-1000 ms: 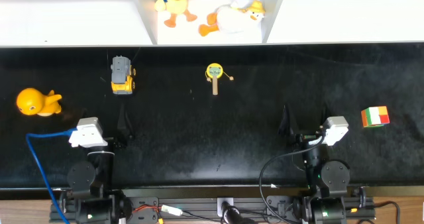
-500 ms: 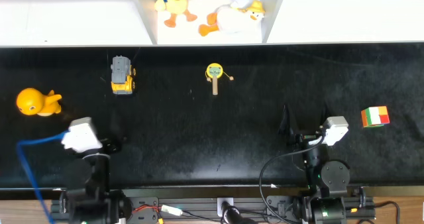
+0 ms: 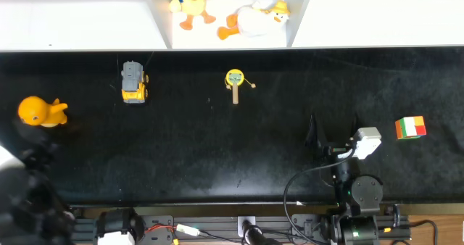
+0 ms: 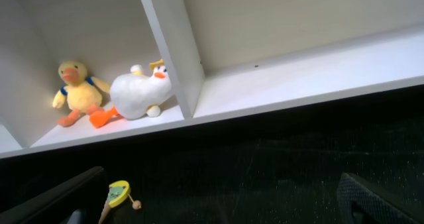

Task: Store Toys

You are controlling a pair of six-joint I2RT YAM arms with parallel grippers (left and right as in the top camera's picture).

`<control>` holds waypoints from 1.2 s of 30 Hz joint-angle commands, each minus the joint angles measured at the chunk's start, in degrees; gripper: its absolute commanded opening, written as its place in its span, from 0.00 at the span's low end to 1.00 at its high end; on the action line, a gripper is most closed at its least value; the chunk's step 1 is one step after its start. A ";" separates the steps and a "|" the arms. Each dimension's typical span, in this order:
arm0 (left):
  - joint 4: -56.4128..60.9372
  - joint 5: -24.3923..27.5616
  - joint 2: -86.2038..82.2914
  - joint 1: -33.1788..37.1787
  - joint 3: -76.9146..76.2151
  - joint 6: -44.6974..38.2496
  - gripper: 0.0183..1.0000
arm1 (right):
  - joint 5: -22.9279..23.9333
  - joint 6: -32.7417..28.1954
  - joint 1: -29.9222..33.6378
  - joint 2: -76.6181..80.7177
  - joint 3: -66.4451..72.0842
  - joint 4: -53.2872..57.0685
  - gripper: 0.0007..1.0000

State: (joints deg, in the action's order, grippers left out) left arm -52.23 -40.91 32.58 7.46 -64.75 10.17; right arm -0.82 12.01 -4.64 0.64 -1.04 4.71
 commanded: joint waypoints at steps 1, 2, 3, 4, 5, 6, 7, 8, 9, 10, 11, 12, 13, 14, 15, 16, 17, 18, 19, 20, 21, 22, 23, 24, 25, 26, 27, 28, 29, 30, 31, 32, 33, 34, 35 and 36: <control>-8.46 -5.66 10.10 0.87 -15.93 0.87 1.00 | 0.37 0.24 -0.22 -0.39 0.74 -0.28 1.00; -10.80 -5.60 11.65 1.68 -18.14 0.85 0.99 | 0.37 0.24 -0.22 -0.39 0.74 -0.28 1.00; -12.98 -5.29 13.00 2.73 -19.76 0.92 1.00 | 0.37 0.24 -0.22 -0.39 0.74 -0.28 1.00; -15.12 -4.46 14.32 4.28 -20.81 1.51 1.00 | 0.37 0.24 -0.22 -0.39 0.74 -0.28 1.00; -16.57 -3.26 15.12 5.92 -20.90 2.40 0.99 | 0.37 0.22 -0.22 -0.39 0.74 -0.28 0.99; -17.97 -1.01 15.87 7.85 -20.72 3.08 0.99 | 0.37 0.22 -0.22 -0.39 0.74 -0.28 0.99; -19.61 2.36 16.83 10.47 -20.57 3.85 0.99 | 0.37 0.22 -0.22 -0.39 0.74 -0.28 1.00; -20.52 6.01 17.62 12.90 -20.20 3.80 0.99 | 0.37 0.22 -0.22 -0.39 0.74 -0.28 1.00; -20.79 10.21 18.45 15.96 -19.47 3.26 0.99 | 0.37 0.24 -0.22 -0.39 0.74 -0.28 0.99; -20.35 13.77 19.02 18.43 -18.58 1.77 0.99 | 0.37 0.24 -0.22 -0.39 0.74 -0.28 1.00; -19.41 17.44 19.45 20.74 -17.46 -0.07 0.99 | 0.37 0.24 -0.22 -0.39 0.74 -0.28 0.99; -17.70 21.75 19.76 23.12 -15.96 -2.73 0.99 | 0.37 0.24 -0.22 -0.39 0.74 -0.28 0.99; -15.96 25.49 19.91 25.03 -14.53 -4.74 0.99 | 0.37 0.24 -0.22 -0.39 0.74 -0.28 1.00; -13.64 29.55 19.96 26.99 -12.74 -6.64 0.99 | 0.37 0.22 -0.22 -0.39 0.74 -0.28 1.00; -11.50 32.33 19.96 28.46 -11.06 -8.44 0.99 | 0.37 0.24 -0.22 -0.39 0.74 -0.28 1.00; -9.09 33.99 19.96 29.99 -9.07 -9.44 0.99 | 0.37 0.24 -0.22 -0.39 0.74 -0.28 1.00; -7.06 35.06 19.96 31.12 -7.30 -10.84 0.99 | 0.37 0.24 -0.22 -0.39 0.74 -0.28 1.00; -5.03 35.91 19.96 32.04 -5.49 -12.52 0.99 | 0.37 0.24 -0.22 -0.39 0.74 -0.28 1.00; -2.97 36.89 19.96 32.79 -3.58 -13.92 0.99 | 0.37 0.24 -0.22 -0.39 0.74 -0.28 1.00; -0.63 38.49 19.96 33.44 -1.49 -15.74 0.99 | 0.37 0.22 -0.22 -0.39 0.74 -0.28 1.00; 1.27 39.65 19.96 33.83 0.31 -16.68 1.00 | 0.37 0.24 -0.22 -0.39 0.74 -0.28 1.00; 3.02 40.17 19.98 34.07 1.99 -17.25 0.99 | 0.37 0.24 -0.22 -0.39 0.74 -0.28 1.00; 4.85 40.30 20.13 34.16 3.85 -17.53 1.00 | 0.37 0.24 -0.22 -0.39 0.74 -0.28 0.99; 6.08 40.19 20.35 34.16 5.27 -17.55 1.00 | 0.37 0.24 -0.22 -0.39 0.74 -0.28 0.99; 7.37 40.17 20.83 34.16 6.71 -17.73 1.00 | 0.37 0.24 -0.22 -0.39 0.74 -0.28 1.00; 8.37 40.19 21.38 34.16 7.78 -17.73 1.00 | 0.37 0.24 -0.22 -0.39 0.74 -0.28 1.00; 9.18 40.19 22.03 34.18 8.72 -17.99 0.99 | 0.37 0.24 -0.22 -0.39 0.74 -0.28 1.00; 9.79 40.26 22.91 34.21 9.62 -18.38 1.00 | 0.37 0.22 -0.22 -0.39 0.74 -0.28 1.00; 9.99 40.26 23.93 34.21 10.19 -18.73 0.99 | 0.37 0.24 -0.22 -0.39 0.74 -0.28 0.99; 9.99 40.44 25.03 34.23 10.64 -19.50 1.00 | 0.37 0.24 -0.22 -0.39 0.74 -0.28 1.00; 10.16 40.70 26.36 34.27 11.17 -20.70 1.00 | 0.37 0.24 -0.22 -0.39 0.74 -0.28 0.99; 10.56 41.46 27.54 34.34 11.65 -22.29 1.00 | 0.39 0.24 -0.22 -0.39 0.74 -0.28 1.00; 11.41 42.66 28.70 34.49 12.22 -23.78 1.00 | 0.37 0.22 -0.22 -0.39 0.74 -0.28 1.00; 12.96 44.44 29.99 34.77 12.96 -25.14 1.00 | 0.37 0.24 -0.22 -0.39 0.74 -0.28 1.00; 14.47 46.27 31.04 35.19 13.53 -25.88 1.00 | 0.37 0.22 -0.22 -0.39 0.74 -0.28 0.99; 15.85 48.74 32.28 35.76 13.94 -26.91 1.00 | 0.37 0.22 -0.22 -0.39 0.74 -0.28 0.99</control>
State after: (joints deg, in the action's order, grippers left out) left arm -38.59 0.89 62.24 41.80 -52.49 -11.16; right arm -0.84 12.01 -4.64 0.64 -1.04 4.71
